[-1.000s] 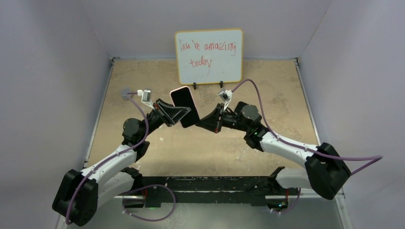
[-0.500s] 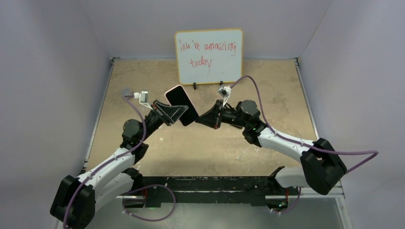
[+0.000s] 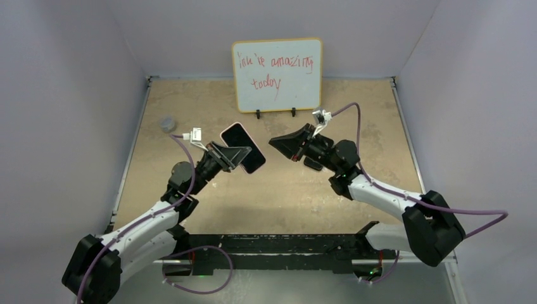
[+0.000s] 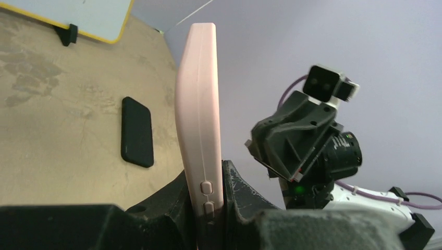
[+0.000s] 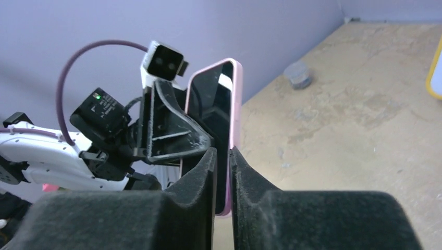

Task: Take the phone out of the phone case
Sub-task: Remove the phone case from the phone.

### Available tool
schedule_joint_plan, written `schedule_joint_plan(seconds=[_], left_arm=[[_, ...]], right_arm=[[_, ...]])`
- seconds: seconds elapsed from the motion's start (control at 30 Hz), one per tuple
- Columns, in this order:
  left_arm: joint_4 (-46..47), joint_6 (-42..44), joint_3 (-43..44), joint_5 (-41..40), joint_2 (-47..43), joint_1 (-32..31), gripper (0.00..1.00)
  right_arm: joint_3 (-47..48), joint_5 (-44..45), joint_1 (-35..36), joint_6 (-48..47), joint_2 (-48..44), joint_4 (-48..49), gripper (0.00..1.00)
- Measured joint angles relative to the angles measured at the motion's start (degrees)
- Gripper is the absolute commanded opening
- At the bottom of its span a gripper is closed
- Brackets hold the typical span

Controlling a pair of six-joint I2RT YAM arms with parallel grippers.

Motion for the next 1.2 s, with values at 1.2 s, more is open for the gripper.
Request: schedule_joint_plan(seconds=[1.2], left_arm=[[7.78,-9.94,-0.57,-11.37,-1.66,-0.07,0.0]], right_arm=[[-3.06,16.81,19.89,2.21,15.06,24.44,0.56]])
